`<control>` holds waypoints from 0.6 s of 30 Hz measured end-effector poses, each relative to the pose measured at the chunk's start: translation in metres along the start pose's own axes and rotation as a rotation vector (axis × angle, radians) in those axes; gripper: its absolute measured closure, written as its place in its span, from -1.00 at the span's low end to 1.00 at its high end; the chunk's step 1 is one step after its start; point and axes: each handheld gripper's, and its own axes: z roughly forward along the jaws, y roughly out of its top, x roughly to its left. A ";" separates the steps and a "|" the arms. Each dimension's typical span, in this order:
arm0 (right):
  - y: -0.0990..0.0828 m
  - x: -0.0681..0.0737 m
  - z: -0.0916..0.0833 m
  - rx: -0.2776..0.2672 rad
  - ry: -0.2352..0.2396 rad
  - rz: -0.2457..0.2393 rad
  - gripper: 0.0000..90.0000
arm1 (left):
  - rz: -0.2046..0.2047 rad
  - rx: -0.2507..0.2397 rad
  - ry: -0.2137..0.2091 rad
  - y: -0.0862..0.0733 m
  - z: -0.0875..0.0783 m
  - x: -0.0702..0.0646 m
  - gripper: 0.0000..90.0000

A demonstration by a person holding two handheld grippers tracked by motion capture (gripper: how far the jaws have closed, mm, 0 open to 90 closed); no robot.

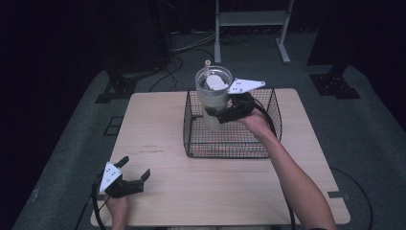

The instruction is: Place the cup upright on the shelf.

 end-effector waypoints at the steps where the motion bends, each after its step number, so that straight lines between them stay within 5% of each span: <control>1: 0.000 0.000 0.000 0.000 0.000 0.000 -0.80 | 0.000 0.000 0.000 0.000 0.000 0.000 -1.00; 18: -0.022 -0.031 0.045 0.042 0.002 0.084 -0.80 | -0.002 -0.009 -0.003 0.000 -0.001 0.001 -1.00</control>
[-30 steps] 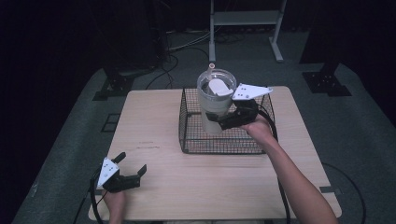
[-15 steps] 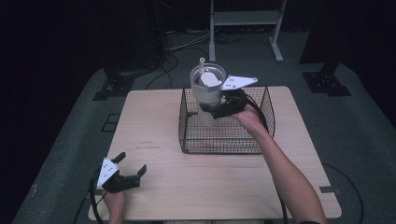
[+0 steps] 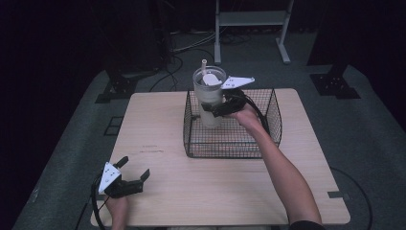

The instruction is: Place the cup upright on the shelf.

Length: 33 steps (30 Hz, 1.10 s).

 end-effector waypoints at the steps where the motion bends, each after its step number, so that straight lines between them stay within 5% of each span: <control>1: -0.001 -0.002 0.002 0.005 -0.002 0.003 -0.80 | 0.000 0.001 -0.001 0.000 0.000 0.000 -1.00; 12: -0.017 -0.012 0.019 0.051 -0.012 0.045 -0.80 | -0.010 -0.005 -0.002 0.000 -0.001 0.001 -1.00; 33: -0.034 -0.019 0.033 0.126 -0.003 0.048 -0.81 | -0.019 -0.013 -0.005 0.000 -0.001 0.001 -1.00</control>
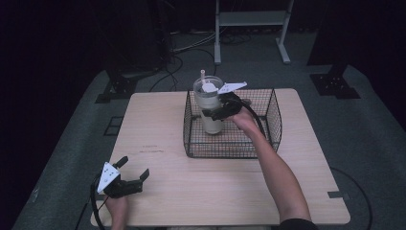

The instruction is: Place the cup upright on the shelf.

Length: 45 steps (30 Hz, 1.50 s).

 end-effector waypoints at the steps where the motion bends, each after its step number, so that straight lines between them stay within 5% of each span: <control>1: -0.001 0.000 0.001 0.000 -0.001 0.001 -0.81 | 0.000 -0.001 0.000 0.000 0.000 0.000 -1.00; 17: -0.010 -0.001 0.013 0.045 0.008 0.006 -0.81 | 0.002 0.000 0.000 0.000 0.000 0.000 -1.00; 30: -0.014 0.003 0.013 0.032 0.008 -0.060 -0.82 | 0.002 0.000 -0.001 0.000 0.000 0.000 -1.00; 45: -0.025 -0.002 0.002 0.010 0.018 -0.056 -0.82 | 0.006 0.007 0.000 0.000 0.000 0.000 -1.00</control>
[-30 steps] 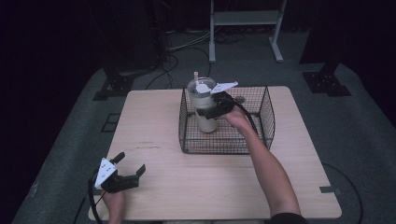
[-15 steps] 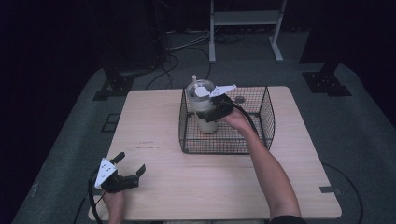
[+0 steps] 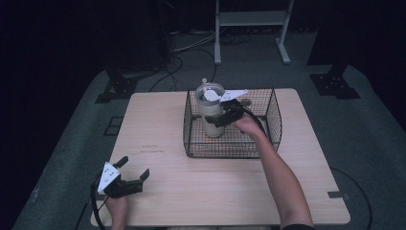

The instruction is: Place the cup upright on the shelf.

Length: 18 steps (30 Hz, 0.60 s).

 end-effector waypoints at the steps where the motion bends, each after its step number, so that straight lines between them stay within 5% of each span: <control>1: -0.001 0.000 -0.001 -0.002 -0.001 -0.001 -0.82 | 0.001 0.000 0.000 0.000 0.000 0.000 -1.00; 18: -0.007 -0.002 -0.010 0.022 -0.005 -0.010 -0.82 | 0.007 0.003 0.001 0.000 0.000 0.000 -1.00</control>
